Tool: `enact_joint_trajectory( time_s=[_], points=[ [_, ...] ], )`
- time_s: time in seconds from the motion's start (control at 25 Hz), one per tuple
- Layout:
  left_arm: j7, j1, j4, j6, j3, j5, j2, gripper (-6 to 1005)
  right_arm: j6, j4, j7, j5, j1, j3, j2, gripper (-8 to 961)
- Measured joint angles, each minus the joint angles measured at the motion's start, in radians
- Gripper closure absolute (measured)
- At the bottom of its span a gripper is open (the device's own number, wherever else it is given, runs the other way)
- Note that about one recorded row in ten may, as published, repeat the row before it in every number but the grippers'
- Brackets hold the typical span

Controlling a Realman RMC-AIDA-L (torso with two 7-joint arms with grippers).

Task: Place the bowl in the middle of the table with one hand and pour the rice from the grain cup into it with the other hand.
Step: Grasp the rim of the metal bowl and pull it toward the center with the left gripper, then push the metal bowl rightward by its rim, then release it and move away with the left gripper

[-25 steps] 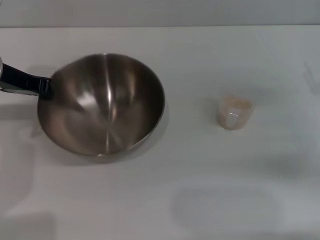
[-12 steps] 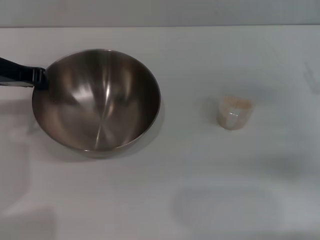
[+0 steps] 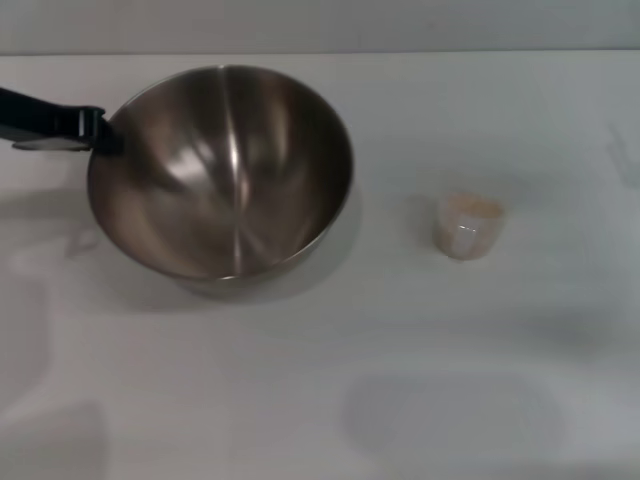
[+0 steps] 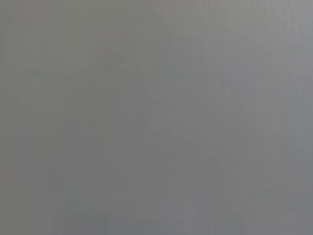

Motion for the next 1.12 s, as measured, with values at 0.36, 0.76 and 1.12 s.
enact_joint_trajectory(
  time_s=[0.36, 0.76, 1.12],
  points=[
    [0.008, -0.037, 0.010, 0.023, 0.051, -0.013, -0.041, 937, 0.000, 0.000, 0.000, 0.000, -0.004, 0.005, 0.000, 419],
    [-0.022, -0.051, 0.077, 0.105, 0.171, -0.013, -0.043, 926, -0.009, 0.000, 0.000, 0.000, -0.019, 0.005, 0.000, 419],
    [-0.033, -0.051, 0.113, 0.175, 0.241, -0.013, -0.044, 916, -0.020, 0.000, 0.000, 0.000, -0.022, 0.005, 0.002, 418]
  ],
)
